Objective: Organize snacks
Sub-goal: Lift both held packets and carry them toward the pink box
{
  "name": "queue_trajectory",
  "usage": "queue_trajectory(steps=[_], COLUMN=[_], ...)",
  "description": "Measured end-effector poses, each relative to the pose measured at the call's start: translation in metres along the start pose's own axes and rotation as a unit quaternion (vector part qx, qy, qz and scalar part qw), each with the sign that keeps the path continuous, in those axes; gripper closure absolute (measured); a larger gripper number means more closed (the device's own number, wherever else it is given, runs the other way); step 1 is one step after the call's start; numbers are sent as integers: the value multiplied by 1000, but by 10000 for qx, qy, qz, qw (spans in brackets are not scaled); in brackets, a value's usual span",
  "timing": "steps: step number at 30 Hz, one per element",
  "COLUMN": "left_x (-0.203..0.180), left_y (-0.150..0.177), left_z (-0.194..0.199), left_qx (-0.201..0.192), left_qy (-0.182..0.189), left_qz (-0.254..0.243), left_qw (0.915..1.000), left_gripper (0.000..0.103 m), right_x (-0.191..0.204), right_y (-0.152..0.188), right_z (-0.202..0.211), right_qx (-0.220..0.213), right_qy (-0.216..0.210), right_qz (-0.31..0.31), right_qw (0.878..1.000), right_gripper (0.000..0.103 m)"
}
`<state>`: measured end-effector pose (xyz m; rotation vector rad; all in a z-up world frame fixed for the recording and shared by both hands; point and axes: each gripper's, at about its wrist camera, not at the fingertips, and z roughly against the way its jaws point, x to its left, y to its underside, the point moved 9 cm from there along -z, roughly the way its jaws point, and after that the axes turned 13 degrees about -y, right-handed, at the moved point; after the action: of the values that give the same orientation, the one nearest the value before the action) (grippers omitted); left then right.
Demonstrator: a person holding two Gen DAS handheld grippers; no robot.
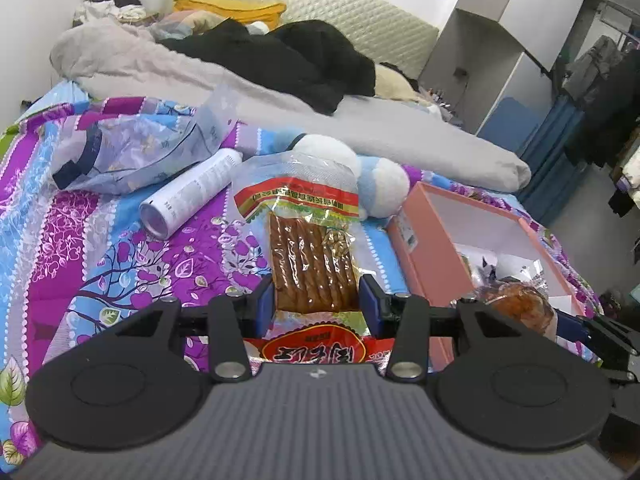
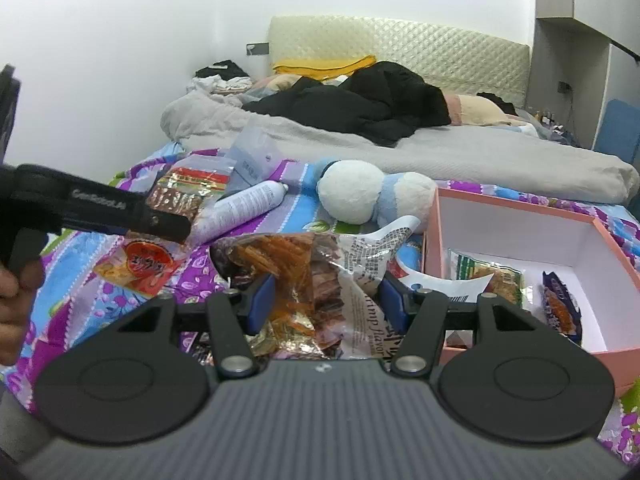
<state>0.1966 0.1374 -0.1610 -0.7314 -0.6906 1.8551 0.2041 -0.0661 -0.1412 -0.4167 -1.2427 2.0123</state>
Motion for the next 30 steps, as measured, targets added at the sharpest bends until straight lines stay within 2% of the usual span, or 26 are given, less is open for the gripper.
queue_trajectory(steps=[10, 22, 25, 30], left_x=[-40, -111, -129, -157], left_y=[8, -1, 0, 4], left_z=[16, 27, 24, 7], left_qx=[-8, -119, -67, 131], left_qy=[317, 819, 970, 1228], left_qz=[-63, -607, -665, -674], left_qw=[9995, 9947, 9930, 9900], left_gripper=[53, 56, 63, 90], right_x=[-7, -38, -50, -73], right_y=[-11, -15, -12, -3], right_z=[37, 71, 79, 87], right_qx=[-191, -399, -423, -404], right_qy=[98, 462, 622, 854], right_qz=[-72, -388, -449, -592], right_qw=[9997, 9974, 9962, 9938], right_gripper=[44, 46, 47, 48])
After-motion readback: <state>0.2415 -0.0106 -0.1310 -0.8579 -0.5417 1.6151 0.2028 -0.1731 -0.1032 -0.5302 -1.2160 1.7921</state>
